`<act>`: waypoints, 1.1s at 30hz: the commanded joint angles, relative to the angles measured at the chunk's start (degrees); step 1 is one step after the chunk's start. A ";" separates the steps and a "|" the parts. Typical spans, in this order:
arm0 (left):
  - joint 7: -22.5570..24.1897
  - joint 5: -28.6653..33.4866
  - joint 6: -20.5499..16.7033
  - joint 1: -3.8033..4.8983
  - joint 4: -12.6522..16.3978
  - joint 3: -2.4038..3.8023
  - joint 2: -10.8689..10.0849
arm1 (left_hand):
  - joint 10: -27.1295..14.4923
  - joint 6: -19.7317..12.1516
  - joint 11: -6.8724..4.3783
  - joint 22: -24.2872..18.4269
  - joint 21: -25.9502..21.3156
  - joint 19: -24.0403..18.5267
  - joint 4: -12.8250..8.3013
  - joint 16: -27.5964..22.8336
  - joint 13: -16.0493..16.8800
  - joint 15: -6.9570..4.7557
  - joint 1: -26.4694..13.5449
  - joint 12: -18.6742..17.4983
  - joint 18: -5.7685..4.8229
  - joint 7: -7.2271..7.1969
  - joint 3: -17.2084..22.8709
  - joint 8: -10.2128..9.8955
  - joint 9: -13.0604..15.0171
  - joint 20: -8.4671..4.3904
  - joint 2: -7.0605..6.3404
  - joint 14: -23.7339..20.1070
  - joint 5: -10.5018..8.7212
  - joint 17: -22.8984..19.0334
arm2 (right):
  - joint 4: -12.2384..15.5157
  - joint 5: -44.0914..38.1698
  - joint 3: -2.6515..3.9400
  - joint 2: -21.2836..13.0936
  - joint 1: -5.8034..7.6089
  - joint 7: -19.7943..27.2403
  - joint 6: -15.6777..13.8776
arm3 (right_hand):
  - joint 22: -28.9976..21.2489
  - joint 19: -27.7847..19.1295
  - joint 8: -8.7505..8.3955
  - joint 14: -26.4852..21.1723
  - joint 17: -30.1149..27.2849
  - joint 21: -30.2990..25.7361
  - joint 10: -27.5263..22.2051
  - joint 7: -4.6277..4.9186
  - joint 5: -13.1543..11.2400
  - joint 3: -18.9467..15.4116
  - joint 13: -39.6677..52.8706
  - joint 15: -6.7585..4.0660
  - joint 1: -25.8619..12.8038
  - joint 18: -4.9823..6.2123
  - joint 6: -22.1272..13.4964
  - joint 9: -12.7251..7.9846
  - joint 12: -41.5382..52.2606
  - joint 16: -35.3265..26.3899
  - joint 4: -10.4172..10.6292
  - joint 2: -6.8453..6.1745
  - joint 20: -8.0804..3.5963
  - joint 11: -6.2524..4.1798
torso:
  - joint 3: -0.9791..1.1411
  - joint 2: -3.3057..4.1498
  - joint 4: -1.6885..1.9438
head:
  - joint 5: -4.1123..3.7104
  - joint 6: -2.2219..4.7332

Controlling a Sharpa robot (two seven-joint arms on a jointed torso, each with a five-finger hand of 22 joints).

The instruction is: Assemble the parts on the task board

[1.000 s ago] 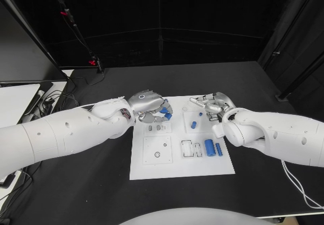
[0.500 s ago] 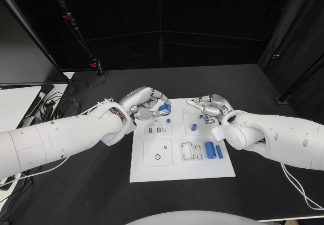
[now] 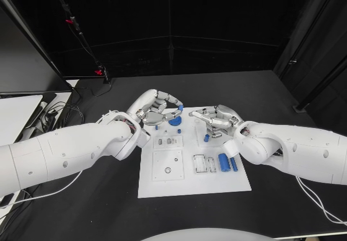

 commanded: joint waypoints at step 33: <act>3.13 9.98 12.41 0.09 -0.56 0.04 0.70 | 6.19 1.64 -0.20 15.09 0.18 5.98 -0.26 0.05 15.08 -0.22 0.24 0.20 -0.38 -1.36 -1.13 -0.41 0.10 -0.55 1.04 5.99 1.41 15.10 | 1.54 23.97 0.04 1.90 0.10 -0.77 24.30 | 13.94 3.40 8.98 5.89 15.09 1.37 5.95 1.16 1.02 -2.94 15.09 0.50 -5.13 0.44 -20.47 1.74 0.19 0.14 -0.30 0.11 0.43 0.16 | 0.01 0.08 0.02 | -0.53 0.64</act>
